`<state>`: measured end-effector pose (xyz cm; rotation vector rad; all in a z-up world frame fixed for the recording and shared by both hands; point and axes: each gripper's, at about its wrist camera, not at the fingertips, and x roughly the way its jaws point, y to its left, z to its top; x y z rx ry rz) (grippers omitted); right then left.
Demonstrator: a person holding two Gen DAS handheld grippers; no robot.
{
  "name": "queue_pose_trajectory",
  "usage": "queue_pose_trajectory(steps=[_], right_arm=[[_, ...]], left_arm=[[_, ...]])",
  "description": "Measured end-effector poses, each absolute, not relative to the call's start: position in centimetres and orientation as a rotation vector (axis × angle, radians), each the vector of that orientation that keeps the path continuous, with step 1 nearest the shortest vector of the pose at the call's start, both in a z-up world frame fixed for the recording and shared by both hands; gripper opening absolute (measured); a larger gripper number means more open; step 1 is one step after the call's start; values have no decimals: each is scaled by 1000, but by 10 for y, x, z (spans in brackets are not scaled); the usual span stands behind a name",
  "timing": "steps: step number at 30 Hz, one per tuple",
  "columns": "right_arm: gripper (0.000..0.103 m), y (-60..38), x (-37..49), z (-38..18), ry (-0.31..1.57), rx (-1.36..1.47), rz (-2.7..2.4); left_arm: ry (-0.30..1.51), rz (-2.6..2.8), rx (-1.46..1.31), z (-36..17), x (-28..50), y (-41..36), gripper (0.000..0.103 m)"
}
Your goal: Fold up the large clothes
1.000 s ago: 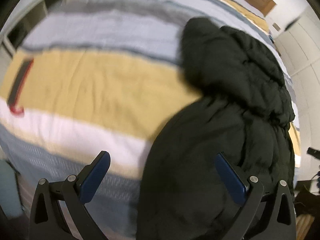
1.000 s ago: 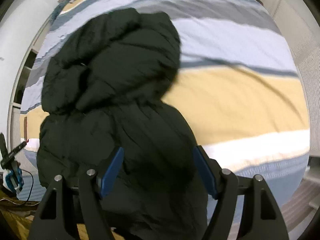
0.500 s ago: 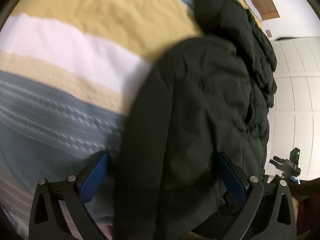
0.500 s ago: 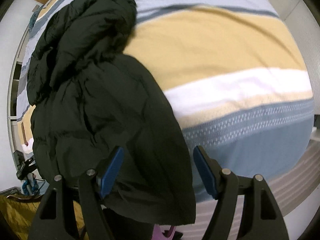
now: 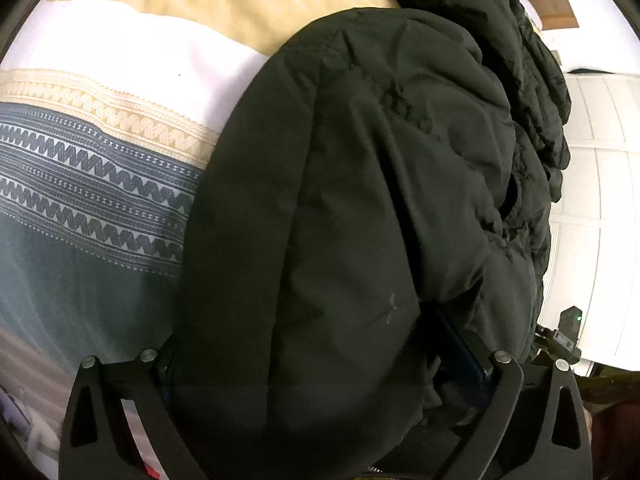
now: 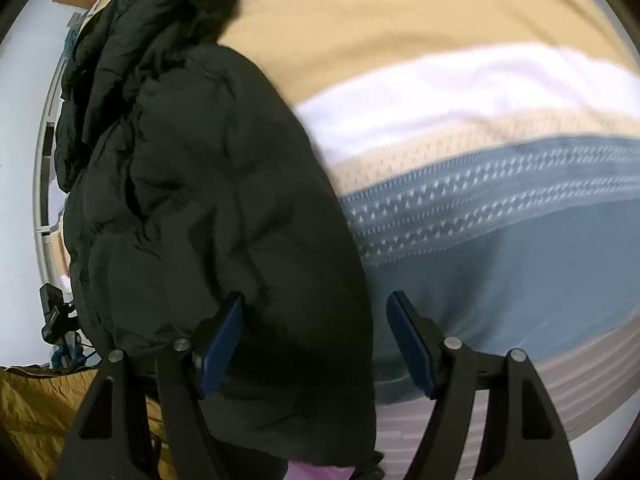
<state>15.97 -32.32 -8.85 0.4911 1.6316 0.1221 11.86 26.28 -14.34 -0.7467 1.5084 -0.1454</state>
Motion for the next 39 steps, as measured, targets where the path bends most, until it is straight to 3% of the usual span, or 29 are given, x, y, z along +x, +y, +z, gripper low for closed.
queue_pose_trajectory(steps=[5,10,15,17,18,19,21,25,39], right_arm=[[73,-328,137,-116,1653,620,157],[73,-329,116,-127,1699,784,224],[71,-320,105,-124,1742,833,292],[56,-313,105,-120,1751,828,325],[33,-309,109,-116,1748,820,334],[22,-307,112,-111,1737,812,338],[14,-302,120,-103,1718,766,356],[11,-282,153,-72,1631,683,384],[10,-281,286,65,1221,449,367]], left_arm=[[1536,-125,-738,-136,126,247,92],[1547,-118,-762,-130,126,237,70],[1559,-147,-790,-122,119,225,59],[1556,-163,-806,-118,116,224,50],[1553,-172,-811,-116,117,223,37],[1550,-179,-805,-112,118,221,22],[1524,-187,-803,-104,121,222,13],[1437,-191,-822,-83,135,228,9],[1091,-219,-934,6,244,264,8]])
